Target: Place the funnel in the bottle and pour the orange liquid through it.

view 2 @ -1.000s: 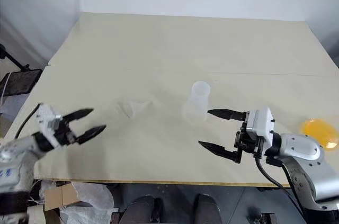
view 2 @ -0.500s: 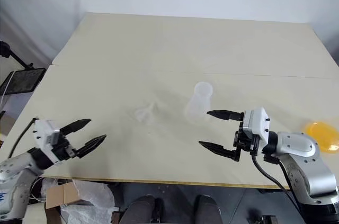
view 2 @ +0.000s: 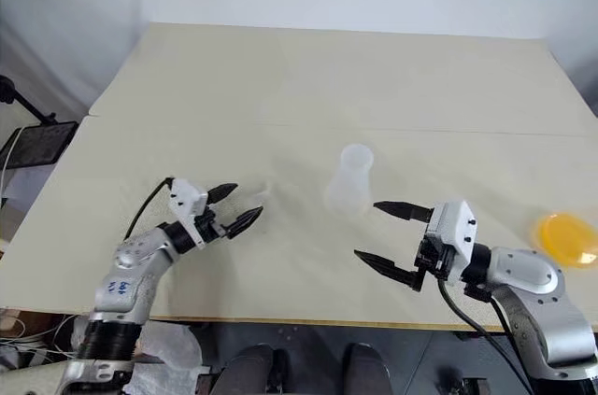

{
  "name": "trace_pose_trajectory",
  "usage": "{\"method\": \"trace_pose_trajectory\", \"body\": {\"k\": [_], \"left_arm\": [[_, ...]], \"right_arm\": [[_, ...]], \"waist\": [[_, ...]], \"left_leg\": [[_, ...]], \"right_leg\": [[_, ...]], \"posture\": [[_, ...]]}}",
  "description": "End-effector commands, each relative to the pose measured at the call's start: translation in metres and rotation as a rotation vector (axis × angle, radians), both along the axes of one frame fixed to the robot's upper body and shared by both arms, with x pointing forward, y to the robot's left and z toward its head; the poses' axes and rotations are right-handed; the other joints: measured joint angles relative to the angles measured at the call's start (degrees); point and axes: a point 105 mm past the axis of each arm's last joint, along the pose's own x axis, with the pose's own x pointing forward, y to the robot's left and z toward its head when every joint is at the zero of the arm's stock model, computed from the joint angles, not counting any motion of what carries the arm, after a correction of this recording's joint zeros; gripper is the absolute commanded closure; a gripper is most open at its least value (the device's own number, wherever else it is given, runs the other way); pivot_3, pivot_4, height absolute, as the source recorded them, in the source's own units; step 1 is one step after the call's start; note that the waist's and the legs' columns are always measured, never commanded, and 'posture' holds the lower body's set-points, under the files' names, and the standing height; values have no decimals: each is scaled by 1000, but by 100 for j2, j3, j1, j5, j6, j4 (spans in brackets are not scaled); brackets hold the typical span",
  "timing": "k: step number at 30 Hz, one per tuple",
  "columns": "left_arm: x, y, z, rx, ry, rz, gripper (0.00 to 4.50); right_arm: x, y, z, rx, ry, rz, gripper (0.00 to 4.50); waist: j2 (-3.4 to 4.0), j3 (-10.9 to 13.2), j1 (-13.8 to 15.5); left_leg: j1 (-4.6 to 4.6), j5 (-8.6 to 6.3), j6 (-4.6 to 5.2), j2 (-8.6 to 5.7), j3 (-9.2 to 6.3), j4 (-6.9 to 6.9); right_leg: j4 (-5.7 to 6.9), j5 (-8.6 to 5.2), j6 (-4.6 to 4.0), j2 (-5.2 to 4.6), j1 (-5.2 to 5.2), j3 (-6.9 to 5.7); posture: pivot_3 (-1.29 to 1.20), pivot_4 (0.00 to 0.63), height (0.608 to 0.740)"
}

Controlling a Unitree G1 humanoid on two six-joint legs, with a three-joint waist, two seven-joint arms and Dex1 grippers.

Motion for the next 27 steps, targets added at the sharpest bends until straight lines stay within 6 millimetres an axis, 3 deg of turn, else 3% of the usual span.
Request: {"method": "trace_pose_trajectory", "body": {"k": [1,13,18,21,25,27], "left_arm": [[2,1,5,-10,-30,-1,889],[1,-7,30,-64,-73,-33,4487],[-6,-16,50,-126,-54,-136,4487],[-12,-16,79,-161,-114,-252,4487],[-7,-13,104,-187,-45,-371,4487],[-8,-30,136,-176,15,-576,4487]], "right_arm": [[-4,-3,13,5,-74,-29,0],[-6,-11,12,52,-69,-112,0],[-9,-17,22,135,-67,-177,0],[-9,-20,36,226,-94,-252,0],[-10,-23,43,249,-169,-335,0],[-14,-19,47,275,-198,-339,0]], "waist": [[0,0,14],[0,0,20],[0,0,25],[0,0,19],[0,0,17],[-3,2,64]], "left_leg": [[0,0,0,1,-1,0],[0,0,0,0,-4,2],[0,0,0,1,-8,2],[2,0,0,2,-8,2],[0,2,-3,3,-9,2],[0,2,-2,-3,-8,2]], "right_leg": [[0,0,0,0,0,-1],[-1,0,0,-1,4,0],[-1,0,0,-2,6,-1],[-1,0,0,-1,7,-1],[1,0,0,3,5,-2],[2,0,0,1,5,2]], "posture": [[0,150,740],[0,150,740],[0,150,740],[0,150,740],[0,150,740],[0,150,740]]}}
